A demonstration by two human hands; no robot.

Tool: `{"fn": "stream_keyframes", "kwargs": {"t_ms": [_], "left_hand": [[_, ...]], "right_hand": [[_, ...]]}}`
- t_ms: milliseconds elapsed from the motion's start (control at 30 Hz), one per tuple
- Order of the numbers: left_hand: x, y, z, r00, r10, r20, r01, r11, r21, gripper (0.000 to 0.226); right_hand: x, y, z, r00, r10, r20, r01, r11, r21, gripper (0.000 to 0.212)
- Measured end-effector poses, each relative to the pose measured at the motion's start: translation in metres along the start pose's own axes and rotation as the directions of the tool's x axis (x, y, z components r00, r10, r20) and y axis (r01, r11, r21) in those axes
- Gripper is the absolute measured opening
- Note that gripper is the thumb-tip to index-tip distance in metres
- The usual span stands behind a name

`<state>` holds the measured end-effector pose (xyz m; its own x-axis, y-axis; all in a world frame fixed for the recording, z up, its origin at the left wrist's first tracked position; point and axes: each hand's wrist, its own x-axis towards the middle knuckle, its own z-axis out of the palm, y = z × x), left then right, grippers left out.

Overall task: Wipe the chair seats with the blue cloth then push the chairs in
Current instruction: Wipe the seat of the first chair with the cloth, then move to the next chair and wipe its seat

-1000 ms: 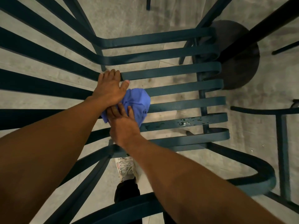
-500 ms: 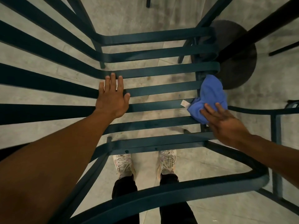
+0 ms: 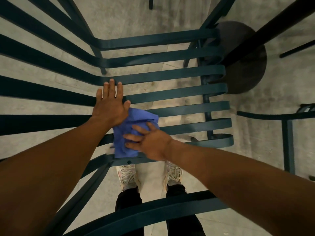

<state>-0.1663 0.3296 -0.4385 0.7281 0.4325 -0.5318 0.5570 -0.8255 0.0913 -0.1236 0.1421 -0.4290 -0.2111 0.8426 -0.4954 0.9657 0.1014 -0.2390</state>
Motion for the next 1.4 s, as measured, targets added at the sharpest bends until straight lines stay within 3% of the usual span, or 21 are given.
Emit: {"fn": "stream_keyframes", "kwargs": {"t_ms": [100,200,267,333,367,400,467,500,600,667,767,833,900,967,1033,1133,1267,1333,1400], "left_hand": [[-0.01,0.014,-0.004,0.997,-0.034,0.076,0.034,0.999,0.004,0.071],[-0.037,0.045,-0.007,0.992,0.011,0.123,-0.006,0.999,-0.042,0.072],[-0.057,0.075,-0.015,0.989,0.076,0.127,-0.054,0.984,-0.17,0.068],[-0.07,0.112,-0.029,0.989,0.03,0.142,0.03,0.916,-0.399,0.049],[-0.077,0.131,-0.041,0.973,-0.063,0.224,0.173,0.838,-0.518,0.038],[-0.084,0.149,-0.056,0.922,-0.121,0.368,0.343,0.695,-0.632,0.038],[-0.098,0.177,-0.084,0.739,0.01,0.674,0.641,0.298,-0.707,0.055],[-0.107,0.184,-0.096,0.699,0.11,0.707,0.693,0.141,-0.707,0.054],[-0.138,0.187,-0.126,0.779,0.157,0.607,0.626,-0.159,-0.763,0.031],[-0.161,0.186,-0.139,0.872,0.088,0.482,0.489,-0.095,-0.867,0.038],[-0.197,0.194,-0.163,0.976,-0.017,0.219,0.219,0.136,-0.966,0.049],[-0.225,0.201,-0.181,0.994,0.098,0.045,0.012,0.313,-0.95,0.072],[-0.246,0.208,-0.19,0.934,0.357,-0.01,-0.191,0.475,-0.859,0.079],[-0.265,0.224,-0.198,0.805,0.577,0.142,-0.282,0.581,-0.763,0.066],[-0.281,0.24,-0.197,0.649,0.683,0.336,-0.416,0.688,-0.594,0.06],[-0.296,0.269,-0.188,0.537,0.73,0.423,-0.71,0.662,-0.24,0.038],[-0.314,0.319,-0.161,0.449,0.77,0.453,-0.827,0.55,-0.117,0.03],[-0.329,0.356,-0.146,0.431,0.804,0.41,-0.885,0.464,0.019,0.02],[-0.349,0.4,-0.128,0.348,0.851,0.393,-0.937,0.321,0.135,0.048]], "right_hand": [[-0.071,0.048,0.013,1.0,-0.009,-0.012,0.009,0.999,-0.035,0.07],[-0.14,0.086,0.015,0.979,0.205,0.002,-0.205,0.979,-0.014,0.087],[-0.167,0.097,0.002,0.952,0.301,0.049,-0.305,0.945,0.117,0.086],[-0.18,0.091,-0.016,0.93,0.365,-0.04,-0.344,0.904,0.252,0.078],[-0.184,0.083,-0.029,0.916,0.386,-0.111,-0.342,0.894,0.291,0.076],[-0.188,0.075,-0.04,0.907,0.378,-0.185,-0.309,0.897,0.318,0.078],[-0.197,0.052,-0.063,0.867,0.371,-0.333,-0.259,0.906,0.336,0.078],[-0.203,0.037,-0.074,0.829,0.402,-0.39,-0.265,0.894,0.36,0.077],[-0.224,-0.006,-0.097,0.752,0.507,-0.421,-0.27,0.82,0.505,0.077],[-0.245,-0.028,-0.11,0.653,0.665,-0.361,-0.271,0.651,0.709,0.074],[-0.273,-0.063,-0.127,0.512,0.831,-0.217,-0.337,0.427,0.839,0.075],[-0.293,-0.088,-0.141,0.455,0.865,-0.211,-0.416,0.416,0.809,0.069],[-0.317,-0.112,-0.153,0.398,0.913,-0.087,-0.51,0.299,0.806,0.048],[-0.34,-0.136,-0.152,0.377,0.925,0.042,-0.57,0.195,0.798,0.041],[-0.361,-0.162,-0.142,0.34,0.933,0.115,-0.599,0.121,0.792,0.041],[-0.39,-0.201,-0.12,0.289,0.935,0.206,-0.598,0.008,0.802,0.04],[-0.433,-0.239,-0.087,0.27,0.947,0.174,-0.563,0.008,0.827,0.068],[-0.457,-0.248,-0.064,0.16,0.982,0.104,-0.641,0.023,0.767,0.064],[-0.485,-0.25,-0.033,0.043,0.997,0.063,-0.655,-0.02,0.756,0.05]]}}
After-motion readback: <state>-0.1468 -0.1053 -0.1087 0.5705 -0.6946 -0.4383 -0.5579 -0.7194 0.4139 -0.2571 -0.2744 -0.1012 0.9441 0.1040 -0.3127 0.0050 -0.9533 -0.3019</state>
